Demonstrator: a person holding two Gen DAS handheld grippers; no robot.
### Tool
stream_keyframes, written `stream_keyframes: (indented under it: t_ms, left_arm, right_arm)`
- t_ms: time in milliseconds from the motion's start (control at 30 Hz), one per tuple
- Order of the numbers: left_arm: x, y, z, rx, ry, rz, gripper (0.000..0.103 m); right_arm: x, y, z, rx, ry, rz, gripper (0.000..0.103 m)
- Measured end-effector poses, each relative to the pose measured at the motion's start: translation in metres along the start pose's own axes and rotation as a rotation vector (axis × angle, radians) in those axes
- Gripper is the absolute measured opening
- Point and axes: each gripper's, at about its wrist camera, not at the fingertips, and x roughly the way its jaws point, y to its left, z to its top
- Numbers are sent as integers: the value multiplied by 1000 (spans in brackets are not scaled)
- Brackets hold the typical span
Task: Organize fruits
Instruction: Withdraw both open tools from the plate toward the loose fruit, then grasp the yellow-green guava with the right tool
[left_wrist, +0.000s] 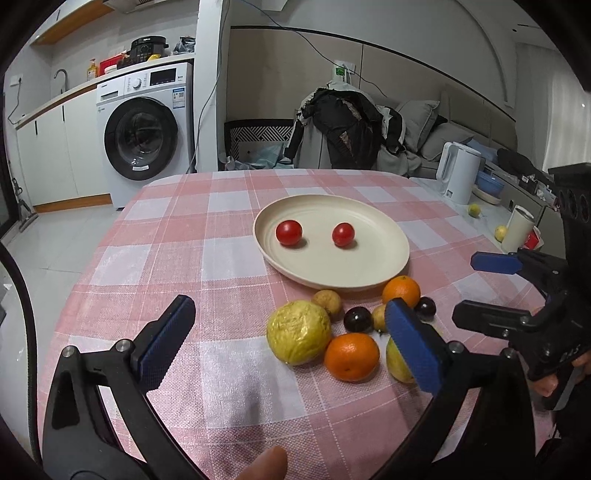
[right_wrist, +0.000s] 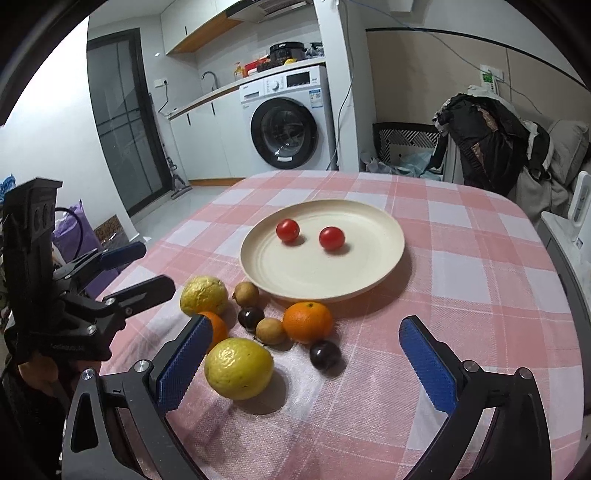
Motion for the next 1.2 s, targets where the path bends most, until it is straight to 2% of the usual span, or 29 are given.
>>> stream_keyframes:
  t_ms: [333, 500, 767, 1033, 1200]
  left_arm:
    - [17, -1, -7, 16, 57, -16, 102]
    - [17, 0, -7, 11, 43, -24, 102]
    - [14, -2, -7, 20, 40, -18, 102]
    - [16, -6, -7, 40, 47, -30, 99]
    - [15, -8, -7, 52, 43, -37, 99]
  right_arm:
    - [15, 16, -10, -61, 76, 44, 103]
    - [26, 23, -18, -83, 125, 51, 103]
    - [37, 23, -24, -44, 178, 99, 102]
    - [42, 31, -28, -62, 191, 122, 93]
    - [44, 34, -29, -52, 200, 140, 76]
